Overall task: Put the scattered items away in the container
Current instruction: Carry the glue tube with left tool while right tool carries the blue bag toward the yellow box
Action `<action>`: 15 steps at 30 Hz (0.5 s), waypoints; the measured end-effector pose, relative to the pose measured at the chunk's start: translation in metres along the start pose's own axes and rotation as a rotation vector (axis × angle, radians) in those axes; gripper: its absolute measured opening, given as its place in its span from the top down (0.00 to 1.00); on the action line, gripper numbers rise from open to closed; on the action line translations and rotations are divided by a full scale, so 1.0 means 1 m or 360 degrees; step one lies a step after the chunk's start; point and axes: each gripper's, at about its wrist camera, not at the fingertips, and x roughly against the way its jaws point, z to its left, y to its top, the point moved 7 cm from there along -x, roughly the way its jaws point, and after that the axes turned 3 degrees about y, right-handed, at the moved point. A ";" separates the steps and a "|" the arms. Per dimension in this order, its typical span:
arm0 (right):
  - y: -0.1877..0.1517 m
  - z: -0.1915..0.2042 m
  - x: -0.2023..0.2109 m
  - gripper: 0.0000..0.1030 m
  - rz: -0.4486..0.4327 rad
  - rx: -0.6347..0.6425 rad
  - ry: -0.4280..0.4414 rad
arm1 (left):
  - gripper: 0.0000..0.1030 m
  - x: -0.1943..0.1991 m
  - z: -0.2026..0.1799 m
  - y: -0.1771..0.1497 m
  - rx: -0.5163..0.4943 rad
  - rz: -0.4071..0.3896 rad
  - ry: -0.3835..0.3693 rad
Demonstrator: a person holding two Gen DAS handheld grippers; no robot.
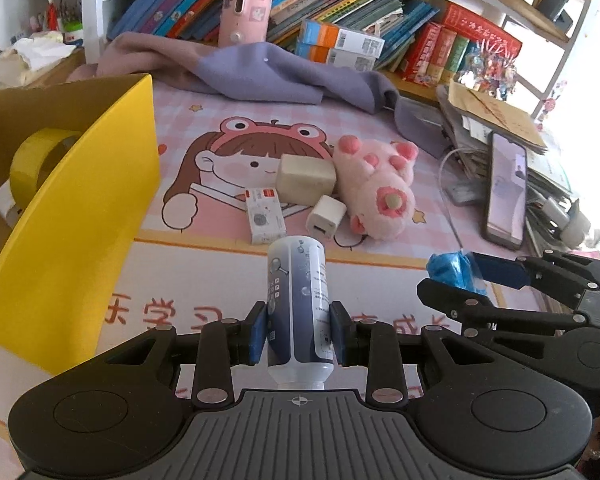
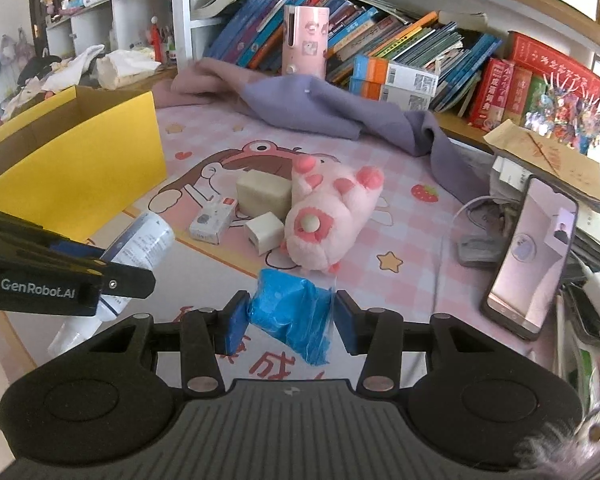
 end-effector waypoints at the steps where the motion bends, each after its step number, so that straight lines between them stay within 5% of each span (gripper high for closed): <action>1: -0.002 0.001 0.003 0.58 0.0002 -0.0002 -0.0006 | 0.70 0.003 0.000 -0.001 -0.0001 -0.0007 -0.0012; 15: -0.011 0.049 0.040 0.59 -0.0044 0.0012 -0.0051 | 0.70 0.059 0.029 -0.029 0.0023 -0.0095 -0.0127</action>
